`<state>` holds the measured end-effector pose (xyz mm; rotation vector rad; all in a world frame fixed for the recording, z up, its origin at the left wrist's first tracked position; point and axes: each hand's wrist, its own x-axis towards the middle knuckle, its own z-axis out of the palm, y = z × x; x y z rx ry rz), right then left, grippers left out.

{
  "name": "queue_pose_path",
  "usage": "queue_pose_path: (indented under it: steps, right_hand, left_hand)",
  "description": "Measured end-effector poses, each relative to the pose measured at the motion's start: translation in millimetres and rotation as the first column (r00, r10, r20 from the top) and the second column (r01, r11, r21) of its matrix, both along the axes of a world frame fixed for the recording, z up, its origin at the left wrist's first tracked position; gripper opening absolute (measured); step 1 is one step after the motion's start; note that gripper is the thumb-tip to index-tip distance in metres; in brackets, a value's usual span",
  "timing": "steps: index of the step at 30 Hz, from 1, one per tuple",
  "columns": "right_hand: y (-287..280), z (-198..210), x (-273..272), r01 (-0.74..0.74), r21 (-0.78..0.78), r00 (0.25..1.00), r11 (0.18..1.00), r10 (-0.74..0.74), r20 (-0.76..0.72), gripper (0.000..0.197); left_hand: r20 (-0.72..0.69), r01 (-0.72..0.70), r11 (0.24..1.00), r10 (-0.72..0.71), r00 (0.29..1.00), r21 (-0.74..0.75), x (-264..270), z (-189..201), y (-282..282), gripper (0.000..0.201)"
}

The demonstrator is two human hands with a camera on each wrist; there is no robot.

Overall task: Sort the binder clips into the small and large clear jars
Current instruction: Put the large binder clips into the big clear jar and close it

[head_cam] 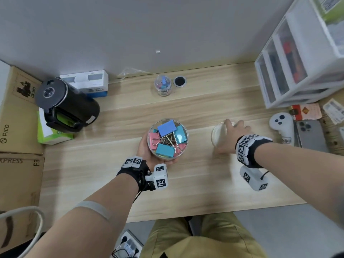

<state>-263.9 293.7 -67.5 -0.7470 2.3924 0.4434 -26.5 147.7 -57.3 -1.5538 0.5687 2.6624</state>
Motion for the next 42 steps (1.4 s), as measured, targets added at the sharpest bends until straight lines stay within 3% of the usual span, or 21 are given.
queue_pose_path:
  steps: [3, 5, 8, 10, 12, 14, 18, 21, 23, 26, 31, 34, 37, 39, 42]
  right_hand:
    - [1, 0, 0, -0.043, -0.05, 0.999, 0.998, 0.042, -0.025, 0.084]
    - [0, 4, -4, -0.083, -0.122, 0.997, 0.989, 0.083, -0.003, 0.094]
    - [-12, 24, -11, 0.008, -0.368, 0.977, 0.93, 0.071, 0.202, 0.115]
    - [-27, 44, -15, 0.098, -0.545, 0.945, 0.833, 0.094, 0.313, 0.118]
    - [-42, 64, -12, 0.074, -0.655, 0.909, 0.752, 0.22, 0.355, 0.121]
    - [-55, 80, 1, -0.072, -0.697, 0.842, 0.714, 0.418, 0.341, 0.122]
    - [-73, 89, 37, -0.432, -0.644, 0.682, 0.632, 0.696, 0.225, 0.123]
    - [-81, 90, 55, -0.548, -0.559, 0.671, 0.622, 0.726, 0.149, 0.125]
    - [-84, 93, 62, -0.579, -0.517, 0.683, 0.63, 0.721, 0.113, 0.121]
    - [-88, 98, 70, -0.54, -0.475, 0.746, 0.695, 0.656, 0.113, 0.108]
    - [-93, 98, 80, -0.346, -0.383, 0.888, 0.857, 0.431, 0.162, 0.093]
    - [-100, 96, 74, -0.278, -0.222, 0.93, 0.935, 0.319, 0.18, 0.101]
    - [-103, 90, 64, -0.286, -0.181, 0.932, 0.941, 0.317, 0.177, 0.13]
    - [-103, 83, 59, -0.305, -0.275, 0.903, 0.912, 0.369, 0.222, 0.129]
    - [-101, 83, 56, -0.422, -0.447, 0.816, 0.788, 0.545, 0.191, 0.119]
  left_hand:
    - [0.009, 0.007, 1.0, -0.007, 1.0, 0.007, -5, -3, 5, 0.08]
    - [0.008, 0.002, 1.0, -0.002, 1.0, 0.009, -9, -3, 9, 0.081]
    - [-0.006, -0.031, 1.0, 0.031, 1.0, 0.003, -12, -2, 12, 0.083]
    - [-0.007, -0.06, 0.998, 0.06, 0.998, 0.019, -13, -3, 12, 0.082]
    - [0.005, -0.079, 0.996, 0.078, 0.997, 0.042, -14, -3, 13, 0.081]
    - [-0.005, -0.107, 0.993, 0.107, 0.994, 0.043, -16, -2, 13, 0.078]
    - [-0.085, -0.239, 0.969, 0.243, 0.966, 0.054, -28, 7, 16, 0.06]
    - [-0.151, -0.326, 0.943, 0.333, 0.931, 0.066, -30, 8, 16, 0.054]
    - [-0.1, -0.298, 0.953, 0.301, 0.948, 0.049, -26, 6, 12, 0.054]
    - [0.032, -0.269, 0.962, 0.268, 0.963, 0.044, -19, -5, 6, 0.064]
    - [0.101, -0.301, 0.954, 0.299, 0.949, 0.009, -23, -16, 6, 0.067]
    - [0.142, -0.279, 0.96, 0.278, 0.95, -0.015, -30, -16, 8, 0.072]
    - [0.157, -0.245, 0.969, 0.245, 0.957, -0.023, -36, -13, 6, 0.075]
    - [0.134, -0.233, 0.972, 0.235, 0.963, -0.026, -39, -11, 1, 0.072]
    - [0.068, -0.203, 0.979, 0.203, 0.977, -0.002, -44, -5, -9, 0.068]
